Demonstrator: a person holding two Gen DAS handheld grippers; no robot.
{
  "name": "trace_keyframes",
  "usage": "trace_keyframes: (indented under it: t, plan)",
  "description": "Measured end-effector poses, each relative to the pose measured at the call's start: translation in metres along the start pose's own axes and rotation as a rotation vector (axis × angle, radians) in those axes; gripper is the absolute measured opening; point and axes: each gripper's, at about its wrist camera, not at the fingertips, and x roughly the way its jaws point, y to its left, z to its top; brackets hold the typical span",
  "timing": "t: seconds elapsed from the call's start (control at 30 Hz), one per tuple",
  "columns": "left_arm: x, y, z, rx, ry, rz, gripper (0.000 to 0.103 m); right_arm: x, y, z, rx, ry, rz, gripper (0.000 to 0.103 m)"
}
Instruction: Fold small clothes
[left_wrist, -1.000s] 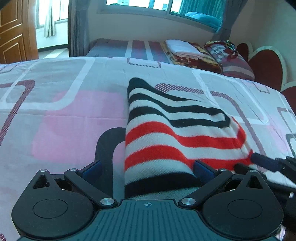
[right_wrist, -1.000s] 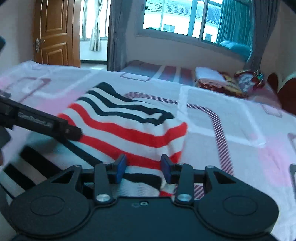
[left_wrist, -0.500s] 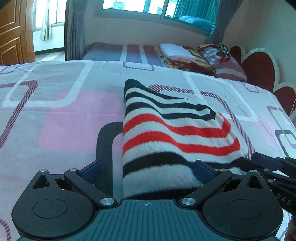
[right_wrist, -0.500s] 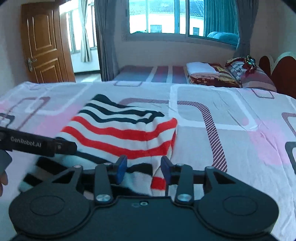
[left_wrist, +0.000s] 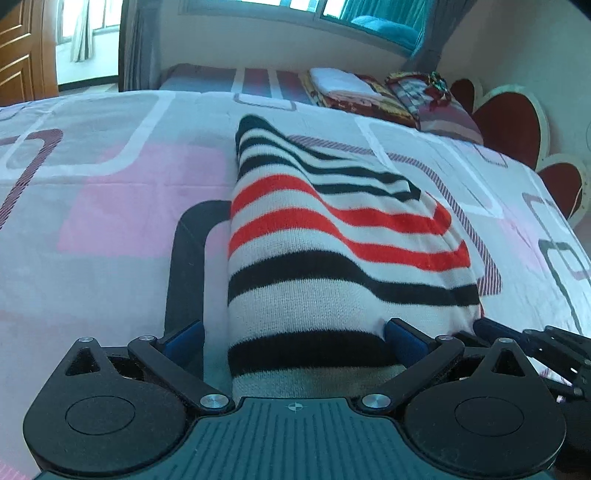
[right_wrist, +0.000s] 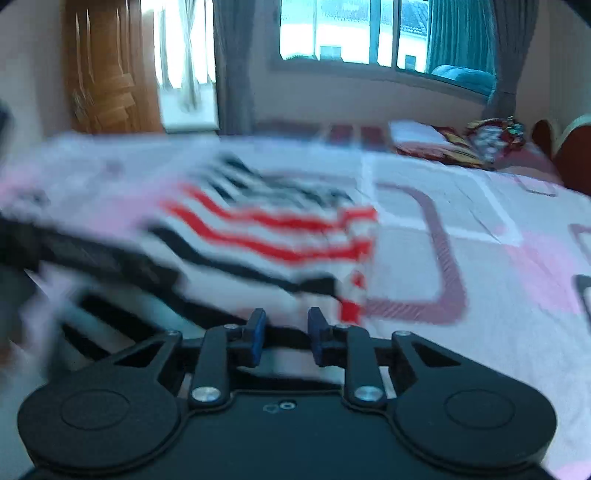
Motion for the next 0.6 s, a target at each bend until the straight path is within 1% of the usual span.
trace_keyframes:
  t: [0.03, 0.1, 0.2, 0.27, 0.3, 0.37, 0.43, 0.47, 0.53, 0.57, 0.6]
  plan:
    - [-0.002, -0.001, -0.001, 0.008, -0.003, 0.004, 0.103, 0.002, -0.004, -0.005, 0.011, -0.008, 0.007, 0.024]
    - [-0.006, -0.003, -0.004, 0.037, -0.005, 0.014, 0.103, 0.001, -0.007, -0.004, 0.051, -0.002, 0.013, 0.025]
    - [-0.002, -0.003, -0.010, 0.063, 0.015, 0.021, 0.103, 0.001, -0.003, -0.003, 0.036, -0.001, 0.002, 0.025]
    - [0.007, 0.000, -0.016, 0.045, 0.052, 0.002, 0.103, 0.000, -0.006, -0.005, 0.057, -0.001, 0.012, 0.026]
    - [0.008, 0.003, -0.018, 0.030, 0.047, -0.002, 0.103, 0.000, -0.006, -0.005, 0.063, -0.001, 0.013, 0.027]
    - [0.006, -0.001, -0.019, 0.050, 0.034, 0.007, 0.103, 0.000, -0.005, -0.005, 0.062, -0.003, 0.008, 0.028]
    - [0.002, -0.003, -0.019, 0.048, 0.038, -0.002, 0.103, -0.001, -0.005, -0.005, 0.064, 0.004, 0.008, 0.029]
    - [0.000, -0.002, -0.018, 0.043, 0.042, -0.008, 0.103, -0.002, -0.006, -0.003, 0.071, 0.011, 0.013, 0.031]
    - [-0.003, -0.001, -0.017, 0.034, 0.041, -0.012, 0.103, -0.007, -0.009, 0.001, 0.097, 0.018, 0.040, 0.041]
    - [-0.005, -0.001, -0.016, 0.029, 0.039, -0.012, 0.103, -0.010, -0.010, 0.002, 0.108, 0.017, 0.051, 0.051]
    - [-0.007, -0.001, -0.015, 0.023, 0.038, -0.012, 0.103, -0.013, -0.011, 0.003, 0.114, 0.013, 0.049, 0.057]
